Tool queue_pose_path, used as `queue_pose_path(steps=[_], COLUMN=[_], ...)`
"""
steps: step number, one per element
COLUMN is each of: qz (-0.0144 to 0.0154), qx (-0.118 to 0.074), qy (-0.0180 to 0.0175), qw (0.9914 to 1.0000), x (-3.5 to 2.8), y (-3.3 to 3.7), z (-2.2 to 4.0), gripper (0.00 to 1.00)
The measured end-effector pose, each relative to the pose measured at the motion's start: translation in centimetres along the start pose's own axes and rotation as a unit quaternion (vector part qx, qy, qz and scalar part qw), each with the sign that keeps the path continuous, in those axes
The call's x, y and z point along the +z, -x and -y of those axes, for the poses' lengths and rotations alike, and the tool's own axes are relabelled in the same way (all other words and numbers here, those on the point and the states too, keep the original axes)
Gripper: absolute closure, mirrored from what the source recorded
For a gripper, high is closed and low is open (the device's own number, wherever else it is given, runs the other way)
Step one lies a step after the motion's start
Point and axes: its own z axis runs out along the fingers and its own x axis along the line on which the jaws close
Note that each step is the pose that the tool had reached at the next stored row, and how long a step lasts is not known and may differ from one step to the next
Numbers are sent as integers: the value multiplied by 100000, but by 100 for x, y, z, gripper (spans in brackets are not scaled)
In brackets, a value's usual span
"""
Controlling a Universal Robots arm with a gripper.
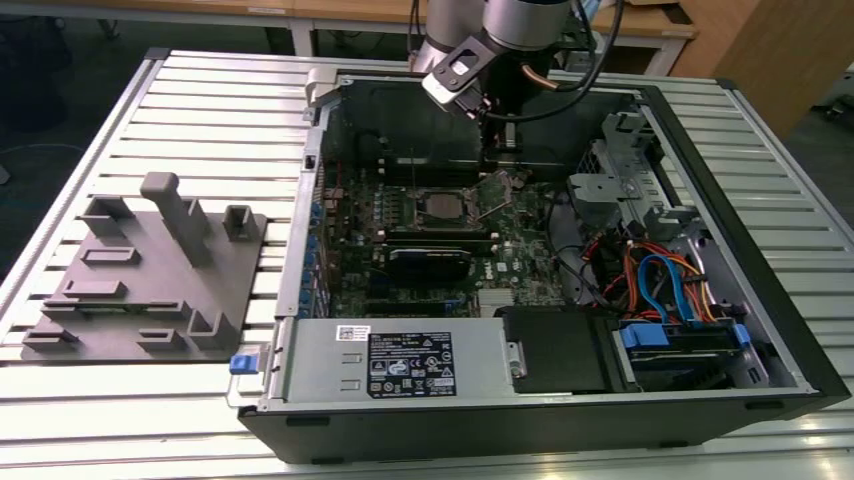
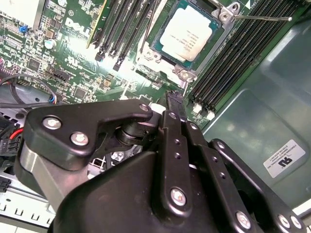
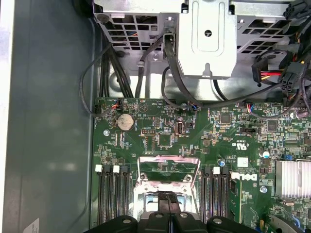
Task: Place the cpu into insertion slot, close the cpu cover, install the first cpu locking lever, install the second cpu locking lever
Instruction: 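Close the cpu cover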
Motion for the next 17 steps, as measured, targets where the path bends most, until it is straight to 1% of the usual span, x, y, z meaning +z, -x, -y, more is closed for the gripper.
queue_pose_path(steps=[4, 11, 17], qz=[5, -4, 8], qx=[0, -1, -12], qy=[-1, 2, -2], qw=[100000, 100000, 100000], x=[0, 8, 24], y=[0, 1, 1], z=[-13, -67, -75], gripper=[90, 90, 90])
